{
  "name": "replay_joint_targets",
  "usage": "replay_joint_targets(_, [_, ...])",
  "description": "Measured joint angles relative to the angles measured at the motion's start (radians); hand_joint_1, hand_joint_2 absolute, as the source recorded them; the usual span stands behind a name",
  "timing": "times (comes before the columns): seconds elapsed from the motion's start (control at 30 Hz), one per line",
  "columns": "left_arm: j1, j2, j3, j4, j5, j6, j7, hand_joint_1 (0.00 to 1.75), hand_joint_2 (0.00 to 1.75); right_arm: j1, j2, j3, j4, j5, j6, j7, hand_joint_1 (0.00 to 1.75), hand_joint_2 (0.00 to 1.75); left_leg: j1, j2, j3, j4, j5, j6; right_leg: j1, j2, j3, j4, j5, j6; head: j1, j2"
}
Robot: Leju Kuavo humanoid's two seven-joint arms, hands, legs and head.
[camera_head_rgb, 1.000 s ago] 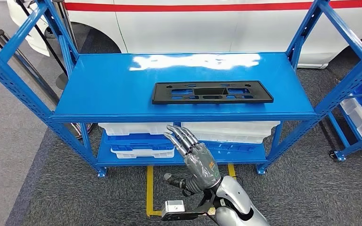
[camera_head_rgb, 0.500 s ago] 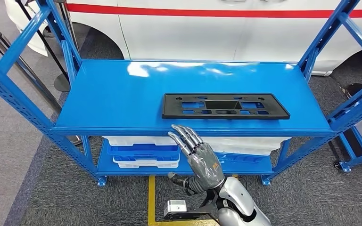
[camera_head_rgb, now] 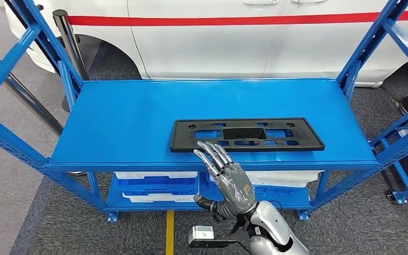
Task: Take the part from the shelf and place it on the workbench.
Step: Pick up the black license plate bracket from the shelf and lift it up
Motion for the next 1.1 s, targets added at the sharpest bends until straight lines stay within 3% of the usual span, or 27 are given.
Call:
replay_joint_targets(0.03, [0.001, 0.0, 0.0, 0.0, 0.0, 0.001, 0.0, 0.0, 0.0, 0.001, 0.0, 0.0, 0.0, 0.001, 0.0, 0.0, 0.0, 1.75, 0.001, 0.0, -0.035, 0.04, -0.009, -0.003, 0.0, 0.0, 0.005, 0.001, -0.006, -0.001, 0.0, 0.0])
replay_joint_targets(0.07, [0.003, 0.001, 0.0, 0.0, 0.001, 0.002, 0.001, 0.0, 0.0, 0.003, -0.001, 0.0, 0.0, 0.002, 0.0, 0.0, 0.0, 1.75, 0.001, 0.0, -0.056, 0.048, 0.001, -0.005, 0.0, 0.001, 0.012, 0.002, -0.012, -0.001, 0.0, 0.0])
replay_joint_targets(0.1, [0.004, 0.001, 0.0, 0.0, 0.001, 0.005, 0.002, 0.0, 0.0, 0.004, -0.001, 0.0, 0.0, 0.004, -0.001, 0.0, 0.0, 1.75, 0.002, 0.0, -0.058, 0.021, 0.034, -0.006, 0.0, 0.002, 0.02, 0.004, -0.019, 0.0, 0.0, 0.0])
replay_joint_targets(0.17, [0.004, 0.001, 0.0, 0.0, 0.003, 0.02, 0.009, 0.0, 0.0, 0.007, -0.003, 0.0, 0.0, 0.009, -0.001, 0.003, 0.0, 1.75, 0.001, 0.001, -0.029, -0.097, 0.131, -0.002, -0.001, 0.003, 0.038, 0.007, -0.034, 0.004, 0.0, 0.0])
replay_joint_targets(0.2, [0.003, 0.001, 0.0, 0.0, 0.003, 0.032, 0.014, 0.0, 0.0, 0.007, -0.004, 0.0, 0.0, 0.013, -0.001, 0.006, 0.0, 1.75, 0.0, 0.002, -0.016, -0.152, 0.154, 0.001, 0.0, 0.003, 0.044, 0.009, -0.04, 0.008, 0.0, 0.0])
replay_joint_targets(0.27, [0.001, 0.0, 0.0, 0.0, 0.004, 0.058, 0.026, 0.0, 0.0, 0.009, -0.009, -0.002, -0.002, 0.024, 0.0, 0.013, 0.0, 1.75, -0.004, 0.002, -0.005, -0.196, 0.167, 0.014, 0.002, 0.003, 0.044, 0.012, -0.048, 0.017, 0.0, 0.0])
replay_joint_targets(0.37, [0.003, -0.002, 0.0, 0.0, 0.005, 0.077, 0.033, 0.0, 0.0, 0.012, -0.021, -0.008, -0.007, 0.039, 0.002, 0.021, 0.0, 1.75, -0.002, 0.003, 0.002, -0.208, 0.179, 0.032, 0.002, 0.001, 0.04, 0.021, -0.063, 0.034, 0.0, 0.0])
replay_joint_targets(0.43, [0.0, -0.004, 0.0, 0.0, 0.005, 0.079, 0.034, 0.0, 0.0, 0.011, -0.029, -0.014, -0.011, 0.041, 0.002, 0.022, 0.0, 1.75, 0.002, 0.004, 0.007, -0.216, 0.18, 0.041, -0.001, 0.001, 0.012, 0.084, -0.103, 0.045, 0.0, 0.0])
replay_joint_targets(0.5, [-0.003, -0.005, 0.0, 0.0, 0.005, 0.08, 0.034, 0.0, 0.0, 0.013, -0.036, -0.016, -0.013, 0.042, 0.002, 0.023, 0.0, 1.75, 0.002, 0.004, 0.009, -0.217, 0.177, 0.046, -0.007, 0.0, -0.054, 0.21, -0.159, 0.054, 0.0, 0.0])
replay_joint_targets(0.53, [-0.003, -0.005, 0.0, 0.0, 0.005, 0.08, 0.034, 0.0, 0.0, 0.015, -0.039, -0.016, -0.013, 0.042, 0.002, 0.023, 0.0, 1.75, 0.002, 0.004, 0.009, -0.217, 0.176, 0.047, -0.011, 0.0, -0.085, 0.264, -0.174, 0.057, 0.0, 0.0])
replay_joint_targets(0.57, [-0.003, -0.005, 0.0, 0.0, 0.005, 0.08, 0.034, 0.0, 0.0, 0.017, -0.042, -0.016, -0.013, 0.042, 0.003, 0.023, 0.0, 1.75, 0.002, 0.004, 0.011, -0.217, 0.174, 0.047, -0.014, 0.0, -0.103, 0.288, -0.169, 0.06, 0.0, 0.0])
replay_joint_targets(0.6, [-0.003, -0.005, 0.0, 0.0, 0.005, 0.079, 0.034, 0.0, 0.0, 0.018, -0.044, -0.016, -0.013, 0.043, 0.003, 0.023, 0.0, 1.75, 0.002, 0.003, 0.013, -0.216, 0.172, 0.046, -0.018, 0.0, -0.101, 0.273, -0.145, 0.062, 0.0, 0.0])
replay_joint_targets(0.67, [-0.003, -0.006, 0.0, 0.0, 0.005, 0.079, 0.034, 0.0, 0.0, 0.018, -0.047, -0.017, -0.013, 0.05, 0.005, 0.027, 0.0, 1.75, 0.003, 0.002, 0.02, -0.216, 0.167, 0.042, -0.025, 0.0, -0.051, 0.152, -0.07, 0.064, 0.0, 0.0])
replay_joint_targets(0.73, [-0.004, -0.007, 0.0, 0.0, 0.004, 0.082, 0.035, 0.0, 0.0, 0.016, -0.054, -0.017, -0.014, 0.072, 0.015, 0.039, 0.0, 1.75, 0.0, 0.001, 0.023, -0.213, 0.162, 0.033, -0.024, 0.0, -0.003, 0.046, -0.031, 0.062, 0.0, 0.0])
replay_joint_targets(0.83, [-0.004, -0.007, 0.0, 0.0, 0.001, 0.09, 0.037, 0.0, 0.0, 0.014, -0.08, -0.018, -0.015, 0.114, 0.037, 0.059, 0.0, 1.75, -0.001, 0.0, 0.024, -0.216, 0.163, 0.018, -0.018, 0.002, 0.007, 0.021, -0.029, 0.049, -0.002, 0.0])
replay_joint_targets(0.9, [-0.003, -0.007, 0.0, 0.0, 0.001, 0.093, 0.039, 0.0, 0.0, 0.011, -0.109, -0.021, -0.019, 0.13, 0.055, 0.07, 0.0, 1.75, 0.002, 0.001, 0.016, -0.194, 0.145, 0.009, -0.019, 0.001, 0.01, 0.015, -0.025, 0.036, -0.002, 0.0])
replay_joint_targets(0.97, [-0.001, -0.007, 0.0, 0.0, 0.004, 0.094, 0.039, 0.0, 0.0, 0.007, -0.144, -0.027, -0.027, 0.14, 0.08, 0.081, 0.0, 1.75, 0.003, 0.002, -0.024, -0.103, 0.088, 0.006, -0.019, -0.002, 0.013, 0.011, -0.023, 0.025, -0.002, 0.0])
replay_joint_targets(1.03, [0.002, -0.007, 0.0, 0.0, 0.008, 0.094, 0.037, 0.0, 0.0, 0.006, -0.191, -0.035, -0.04, 0.144, 0.117, 0.092, 0.0, 1.75, 0.003, 0.002, -0.082, 0.028, 0.03, 0.006, -0.015, -0.004, 0.013, 0.011, -0.024, 0.02, -0.002, 0.0])
replay_joint_targets(1.07, [0.005, -0.007, 0.0, 0.0, 0.01, 0.094, 0.036, 0.0, 0.0, 0.007, -0.22, -0.042, -0.05, 0.143, 0.138, 0.097, 0.0, 1.75, 0.003, 0.002, -0.099, 0.067, 0.022, 0.006, -0.013, -0.005, 0.013, 0.012, -0.024, 0.019, -0.002, 0.0])
replay_joint_targets(1.1, [0.007, -0.006, 0.001, 0.0, 0.013, 0.094, 0.034, 0.0, 0.0, 0.009, -0.253, -0.051, -0.063, 0.14, 0.157, 0.102, 0.0, 1.75, 0.003, 0.002, -0.099, 0.069, 0.034, 0.009, -0.011, -0.005, 0.014, 0.012, -0.025, 0.019, -0.002, 0.0])
